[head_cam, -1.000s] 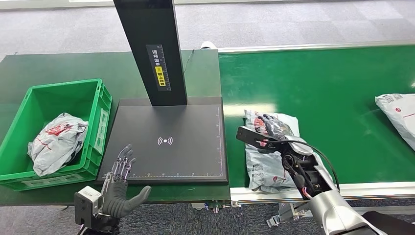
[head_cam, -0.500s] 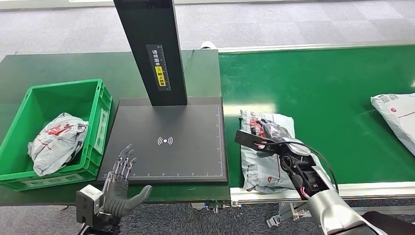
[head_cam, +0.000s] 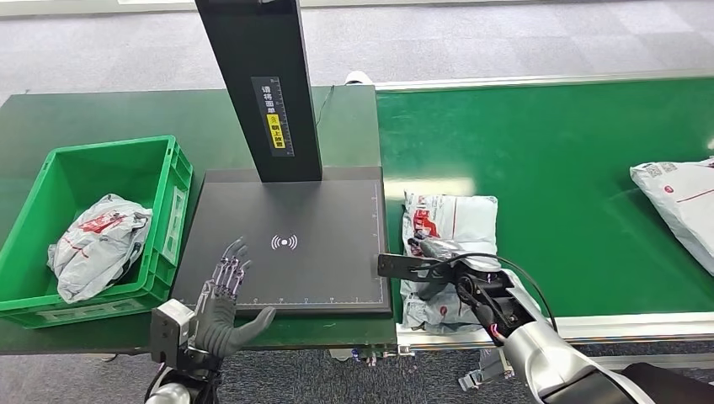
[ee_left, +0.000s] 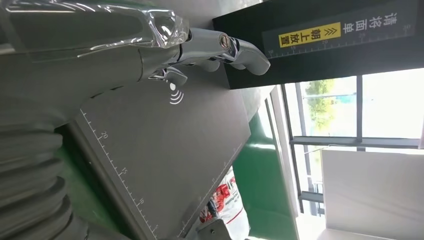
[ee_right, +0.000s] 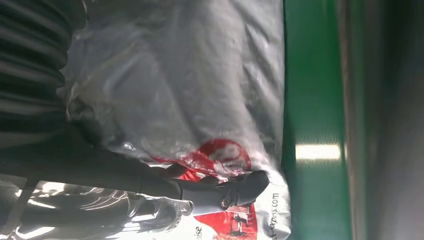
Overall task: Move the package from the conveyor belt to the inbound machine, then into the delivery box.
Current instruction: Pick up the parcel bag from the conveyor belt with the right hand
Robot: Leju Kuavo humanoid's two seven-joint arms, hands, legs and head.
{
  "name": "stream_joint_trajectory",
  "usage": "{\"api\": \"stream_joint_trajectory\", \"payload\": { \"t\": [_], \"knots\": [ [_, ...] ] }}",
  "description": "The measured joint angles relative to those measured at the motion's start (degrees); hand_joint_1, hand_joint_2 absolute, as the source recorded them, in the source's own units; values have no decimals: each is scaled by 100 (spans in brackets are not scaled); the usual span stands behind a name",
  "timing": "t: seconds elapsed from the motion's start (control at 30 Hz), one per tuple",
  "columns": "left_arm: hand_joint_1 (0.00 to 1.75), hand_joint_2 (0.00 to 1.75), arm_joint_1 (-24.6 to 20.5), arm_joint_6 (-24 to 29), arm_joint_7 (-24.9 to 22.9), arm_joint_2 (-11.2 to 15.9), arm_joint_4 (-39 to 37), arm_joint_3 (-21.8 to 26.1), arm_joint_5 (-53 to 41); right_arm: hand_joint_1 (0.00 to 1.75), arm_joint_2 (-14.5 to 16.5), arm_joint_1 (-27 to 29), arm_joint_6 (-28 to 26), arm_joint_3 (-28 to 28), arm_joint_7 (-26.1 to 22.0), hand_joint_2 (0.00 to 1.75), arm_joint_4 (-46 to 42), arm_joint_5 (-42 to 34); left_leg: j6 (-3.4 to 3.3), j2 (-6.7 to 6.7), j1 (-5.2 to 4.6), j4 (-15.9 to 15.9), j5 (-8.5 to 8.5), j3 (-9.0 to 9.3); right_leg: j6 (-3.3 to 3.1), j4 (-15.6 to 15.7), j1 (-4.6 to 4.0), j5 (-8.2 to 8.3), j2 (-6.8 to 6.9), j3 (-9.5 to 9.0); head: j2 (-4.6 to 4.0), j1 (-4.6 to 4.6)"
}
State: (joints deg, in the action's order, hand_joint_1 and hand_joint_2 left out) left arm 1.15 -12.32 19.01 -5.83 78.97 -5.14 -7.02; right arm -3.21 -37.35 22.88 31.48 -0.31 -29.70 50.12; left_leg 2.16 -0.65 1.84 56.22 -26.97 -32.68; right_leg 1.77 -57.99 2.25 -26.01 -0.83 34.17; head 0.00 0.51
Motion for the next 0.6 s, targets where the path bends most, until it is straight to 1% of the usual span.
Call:
{"api": "stream_joint_trajectory", "payload": {
  "t": [0.13,0.6],
  "knots": [
    [0,175,-19,8,-2,20,-80,-61,42,173,-56,0,-4,136,-62,175,36,-103,0,0,0,0,0,1,0,0,0,0,0,-1,0,1],
    [0,175,-24,62,-2,37,-222,-133,86,175,-154,-144,74,369,-28,175,115,-297,0,0,0,0,0,14,0,1,0,0,0,-15,0,0]
  ]
}}
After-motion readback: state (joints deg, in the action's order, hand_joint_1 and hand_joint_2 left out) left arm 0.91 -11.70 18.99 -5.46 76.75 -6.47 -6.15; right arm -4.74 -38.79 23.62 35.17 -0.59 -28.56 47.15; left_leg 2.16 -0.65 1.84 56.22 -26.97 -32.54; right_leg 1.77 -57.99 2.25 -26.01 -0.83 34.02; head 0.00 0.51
